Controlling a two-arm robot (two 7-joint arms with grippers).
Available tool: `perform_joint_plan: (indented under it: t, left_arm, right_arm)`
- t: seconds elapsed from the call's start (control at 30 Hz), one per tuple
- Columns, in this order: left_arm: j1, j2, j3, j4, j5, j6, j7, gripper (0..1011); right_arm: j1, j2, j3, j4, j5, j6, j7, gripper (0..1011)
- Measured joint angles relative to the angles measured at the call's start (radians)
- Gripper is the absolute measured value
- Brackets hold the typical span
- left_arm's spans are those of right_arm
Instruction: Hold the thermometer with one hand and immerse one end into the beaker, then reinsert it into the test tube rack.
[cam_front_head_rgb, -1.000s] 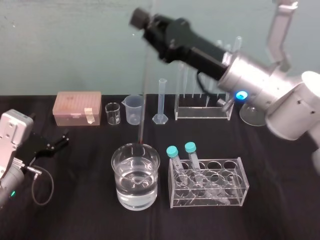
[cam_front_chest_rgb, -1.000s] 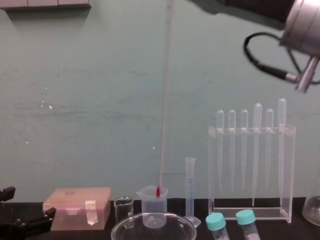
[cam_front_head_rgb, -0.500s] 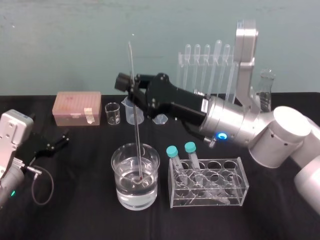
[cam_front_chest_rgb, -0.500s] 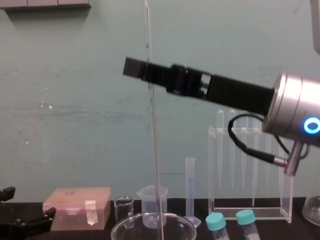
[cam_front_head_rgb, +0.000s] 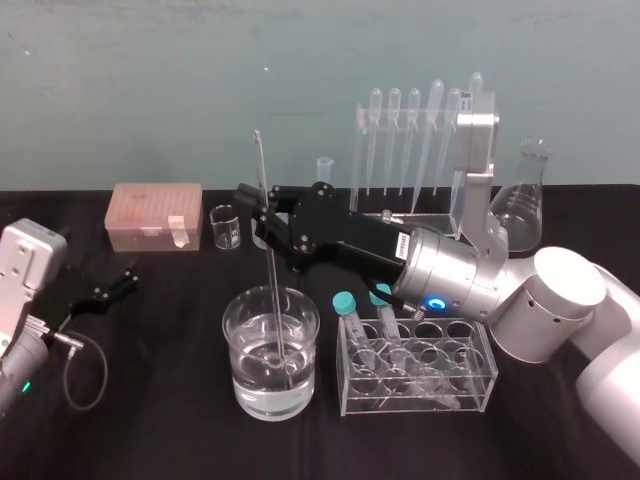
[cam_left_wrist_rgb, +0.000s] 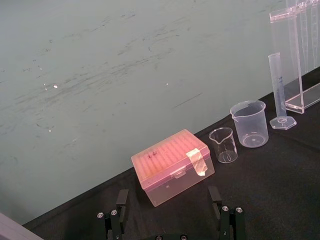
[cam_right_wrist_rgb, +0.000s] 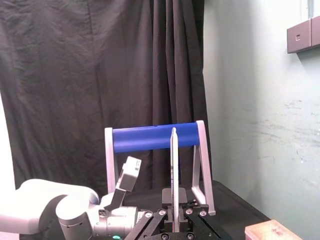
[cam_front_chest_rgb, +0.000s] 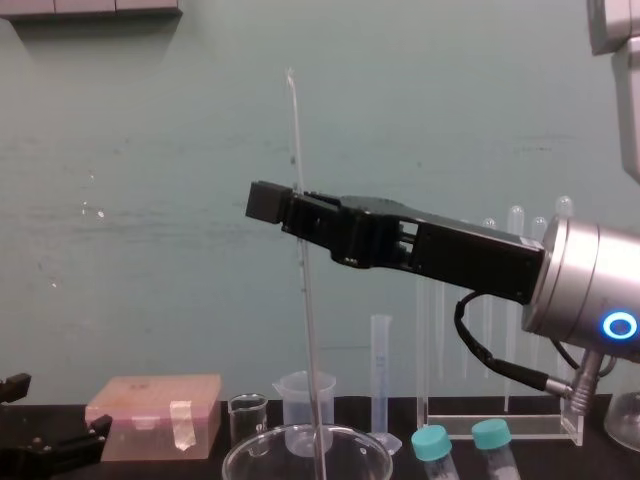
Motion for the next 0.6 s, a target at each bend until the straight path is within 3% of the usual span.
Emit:
perform_joint_plan:
  t: [0.6]
  left_arm:
    - [0.000,0.000,0.000,0.000,0.000,0.000,0.000,1008]
  right_arm:
    - [-0.009,-0.013,0.011,0.003,-0.021,-0.005,0.001,56]
